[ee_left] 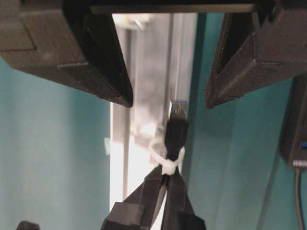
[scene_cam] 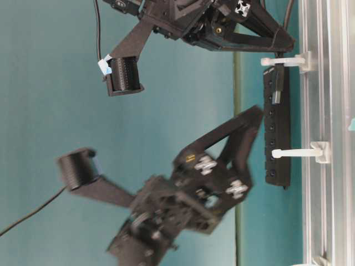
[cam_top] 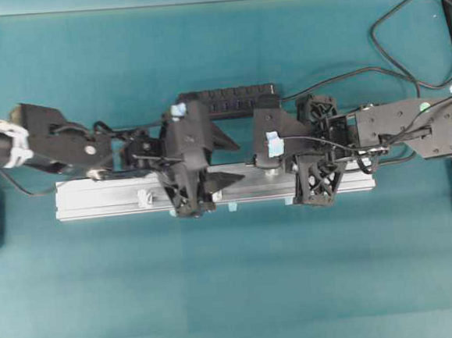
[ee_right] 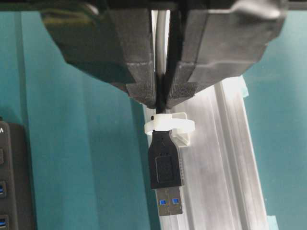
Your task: Pass the USB cable through three rings with both arms.
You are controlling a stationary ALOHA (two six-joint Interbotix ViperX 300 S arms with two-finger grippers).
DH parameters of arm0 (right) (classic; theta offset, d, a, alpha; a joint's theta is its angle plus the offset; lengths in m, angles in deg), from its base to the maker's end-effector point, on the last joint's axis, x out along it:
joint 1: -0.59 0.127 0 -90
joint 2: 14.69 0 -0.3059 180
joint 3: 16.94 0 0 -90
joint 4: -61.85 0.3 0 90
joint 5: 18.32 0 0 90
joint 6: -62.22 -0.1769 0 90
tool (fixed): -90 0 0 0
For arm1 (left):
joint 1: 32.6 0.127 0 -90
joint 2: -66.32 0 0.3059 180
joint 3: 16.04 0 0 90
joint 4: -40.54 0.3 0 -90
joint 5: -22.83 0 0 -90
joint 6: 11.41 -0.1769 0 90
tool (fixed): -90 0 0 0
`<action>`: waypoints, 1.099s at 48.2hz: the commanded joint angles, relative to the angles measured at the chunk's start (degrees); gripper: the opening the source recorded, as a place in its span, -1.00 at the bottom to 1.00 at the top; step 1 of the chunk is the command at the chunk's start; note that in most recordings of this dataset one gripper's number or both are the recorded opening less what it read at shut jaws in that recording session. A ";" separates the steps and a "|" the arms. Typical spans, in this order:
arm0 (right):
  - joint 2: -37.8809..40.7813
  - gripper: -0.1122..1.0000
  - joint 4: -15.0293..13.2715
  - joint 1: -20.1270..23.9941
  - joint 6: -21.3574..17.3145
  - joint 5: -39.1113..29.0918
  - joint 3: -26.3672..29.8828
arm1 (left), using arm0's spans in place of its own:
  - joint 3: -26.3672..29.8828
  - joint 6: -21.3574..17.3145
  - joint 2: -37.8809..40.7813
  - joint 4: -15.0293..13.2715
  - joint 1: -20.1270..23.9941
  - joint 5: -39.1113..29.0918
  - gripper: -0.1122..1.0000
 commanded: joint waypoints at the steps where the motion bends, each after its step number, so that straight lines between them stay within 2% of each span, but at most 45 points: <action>1: -0.70 -0.94 0.09 0.00 -0.62 0.35 0.70 | 1.93 -0.62 1.14 0.18 0.09 1.05 0.48; 20: -0.70 -0.94 0.09 0.00 -0.79 0.79 0.70 | 7.29 -0.88 6.42 0.18 0.26 0.97 0.48; 53: -0.70 -0.94 0.18 0.18 -0.88 1.23 0.70 | 5.27 -0.88 6.77 0.18 0.70 1.23 0.48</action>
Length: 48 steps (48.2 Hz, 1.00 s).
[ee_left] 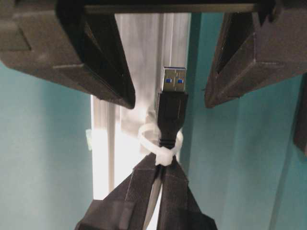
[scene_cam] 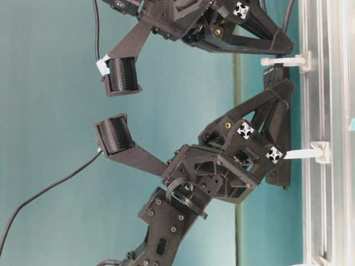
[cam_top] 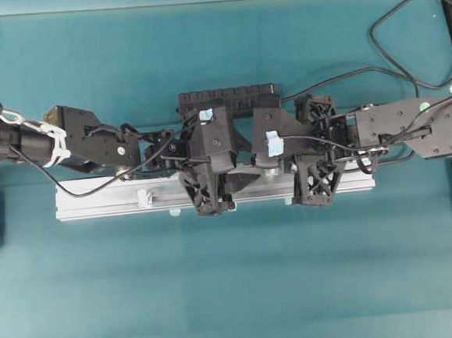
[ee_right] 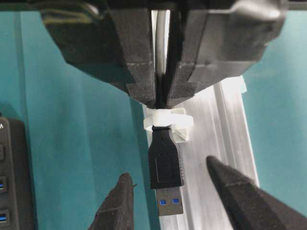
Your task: Pass the USB cable through three rings with both arms.
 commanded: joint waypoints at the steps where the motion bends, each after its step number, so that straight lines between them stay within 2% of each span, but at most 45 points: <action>1: -0.79 -0.94 0.09 0.09 -0.70 0.35 0.70 | 0.44 -0.18 -0.18 0.18 0.18 0.53 0.48; 48: -0.79 -0.94 0.09 0.26 -0.79 0.44 0.70 | 2.46 0.18 1.67 0.18 0.18 0.09 0.47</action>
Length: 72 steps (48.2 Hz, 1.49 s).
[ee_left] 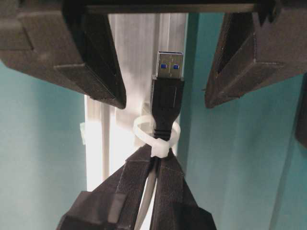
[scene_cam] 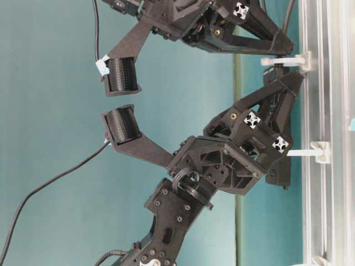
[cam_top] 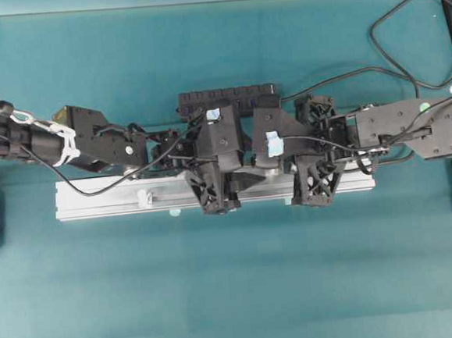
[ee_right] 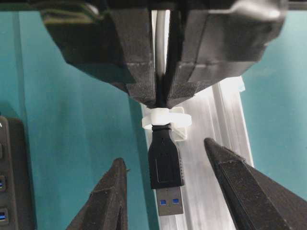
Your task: Pass the USB cable through three rings with both arms.
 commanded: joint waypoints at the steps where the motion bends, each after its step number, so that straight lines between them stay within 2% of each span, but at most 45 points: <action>1: -0.70 -0.94 0.09 0.18 -0.62 0.35 0.70 | 0.53 0.09 -0.26 0.18 0.09 0.18 0.46; 12: -0.70 -0.94 0.09 0.18 -0.62 0.35 0.70 | 0.70 0.26 -0.26 0.18 0.09 0.18 0.43; 17: -0.62 -0.94 0.09 0.26 -0.62 0.35 0.79 | 0.70 0.26 -0.26 0.18 0.09 0.18 0.34; 21: -0.62 -0.94 0.09 0.26 -0.62 0.35 0.88 | 0.70 0.26 -0.26 0.18 0.09 0.18 0.19; 28: -0.62 -0.94 0.09 0.26 -0.70 0.26 0.88 | 0.44 0.26 -0.44 0.18 0.09 0.18 -0.32; 30: -0.62 -0.94 0.18 0.26 -0.70 0.35 0.88 | 0.35 0.26 -0.62 0.18 0.09 0.18 -0.38; 59: -0.88 -0.89 0.44 0.44 -0.70 0.88 0.53 | -0.53 -0.26 -3.25 0.18 0.09 0.18 -0.39; 66: -1.23 -0.74 0.53 0.26 -0.70 -0.79 0.09 | -1.32 -0.18 -4.13 0.18 0.09 0.18 -0.39; 72: -1.76 -0.40 0.53 0.09 -0.70 -1.58 -0.35 | -1.67 -0.18 -4.66 0.18 0.09 0.00 -0.39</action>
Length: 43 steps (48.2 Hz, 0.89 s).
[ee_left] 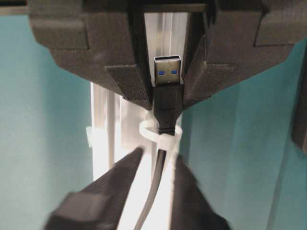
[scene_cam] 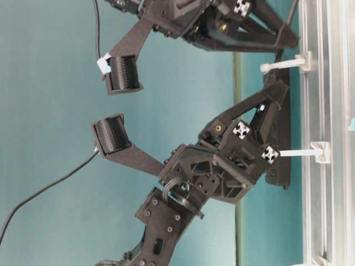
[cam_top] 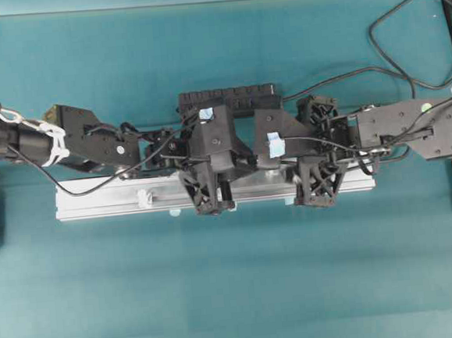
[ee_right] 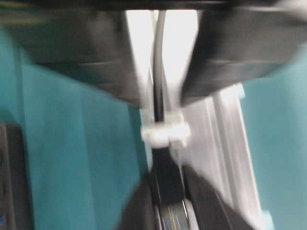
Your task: Pass the USB cable through three rings with both arms.
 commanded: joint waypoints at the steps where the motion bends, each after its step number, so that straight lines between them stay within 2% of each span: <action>1: -1.32 -0.32 0.18 -0.18 -0.62 -0.35 0.09 | 0.35 0.09 -1.93 0.18 0.18 0.09 -0.39; 9: -2.20 0.47 0.18 -0.26 -0.62 -2.46 0.09 | 0.00 -0.26 -2.55 0.18 0.18 -1.49 -0.39; 12: -2.46 0.61 0.00 -0.35 -0.62 -2.81 0.09 | -0.35 -0.35 -2.72 0.18 0.18 -1.93 -0.39; 31: -4.57 0.61 -0.26 -2.20 -0.44 -2.81 0.35 | -2.02 0.00 -3.60 0.18 0.00 -2.11 -0.39; 43: -7.03 0.61 -0.26 -2.37 -0.53 -2.72 1.67 | -3.60 -0.35 -9.67 0.18 -1.32 -3.78 -0.39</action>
